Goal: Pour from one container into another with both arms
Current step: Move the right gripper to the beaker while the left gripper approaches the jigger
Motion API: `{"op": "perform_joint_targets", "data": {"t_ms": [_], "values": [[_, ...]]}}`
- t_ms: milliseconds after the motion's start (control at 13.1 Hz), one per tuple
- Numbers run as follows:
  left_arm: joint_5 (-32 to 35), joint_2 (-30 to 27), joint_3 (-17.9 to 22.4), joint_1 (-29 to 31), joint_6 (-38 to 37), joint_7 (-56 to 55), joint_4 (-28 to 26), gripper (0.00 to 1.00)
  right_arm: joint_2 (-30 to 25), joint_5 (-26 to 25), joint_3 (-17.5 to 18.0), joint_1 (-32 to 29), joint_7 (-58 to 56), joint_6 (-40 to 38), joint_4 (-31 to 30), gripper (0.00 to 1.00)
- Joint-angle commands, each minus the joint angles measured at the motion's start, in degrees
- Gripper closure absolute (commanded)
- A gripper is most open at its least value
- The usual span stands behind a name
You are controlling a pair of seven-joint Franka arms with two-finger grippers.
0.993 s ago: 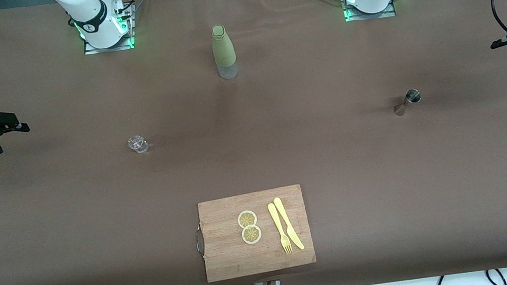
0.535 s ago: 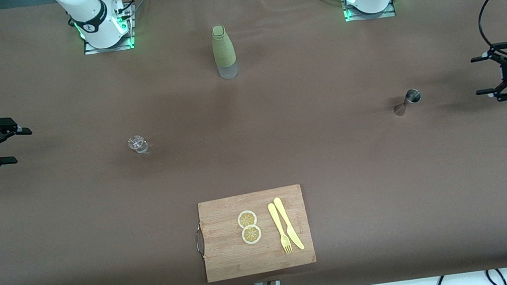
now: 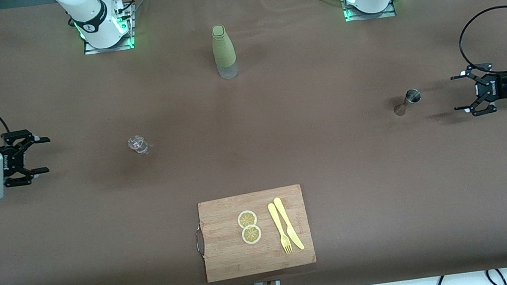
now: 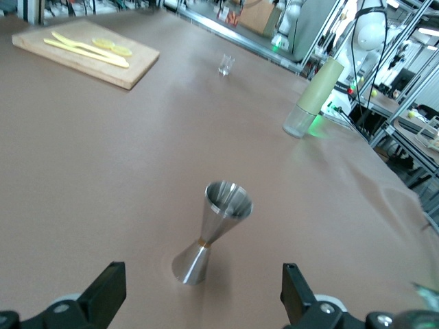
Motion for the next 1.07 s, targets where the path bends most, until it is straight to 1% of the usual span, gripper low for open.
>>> {"op": "perform_joint_targets", "data": {"t_ms": [0, 153, 305, 535, 611, 840, 993], "values": [[-5.0, 3.9, 0.2, 1.2, -1.1, 10.7, -0.9, 0.00, 7.2, 7.1, 0.4, -1.4, -11.7, -1.4, 0.9, 0.00], [-8.7, 6.8, 0.2, 1.2, -2.6, 14.3, -1.2, 0.00, 10.3, 11.2, 0.4, -1.9, -17.3, -2.2, 0.2, 0.00], [-12.3, 9.3, 0.1, 1.1, -3.8, 19.1, -1.6, 0.00, 12.0, 13.0, 0.5, -1.7, -22.2, -1.4, -1.1, 0.00], [-14.0, 10.8, -0.3, 0.6, -3.9, 26.3, -2.0, 0.00, 17.6, 19.2, 1.0, -1.4, -35.2, -2.4, -1.1, 0.00], [-14.0, 10.9, -0.5, 0.5, -3.9, 27.9, -2.2, 0.00, 18.8, 20.3, 1.8, -1.3, -39.5, -2.8, -1.1, 0.00], [-15.4, 11.5, -1.9, 0.4, -3.9, 33.0, -3.5, 0.00, 20.0, 20.6, 4.9, -1.3, -48.6, -2.7, -0.9, 0.00], [-16.2, 12.9, -3.3, 0.4, -4.0, 35.5, -3.6, 0.00, 21.3, 21.1, 6.3, -1.3, -50.9, -2.1, -0.8, 0.00]]}}
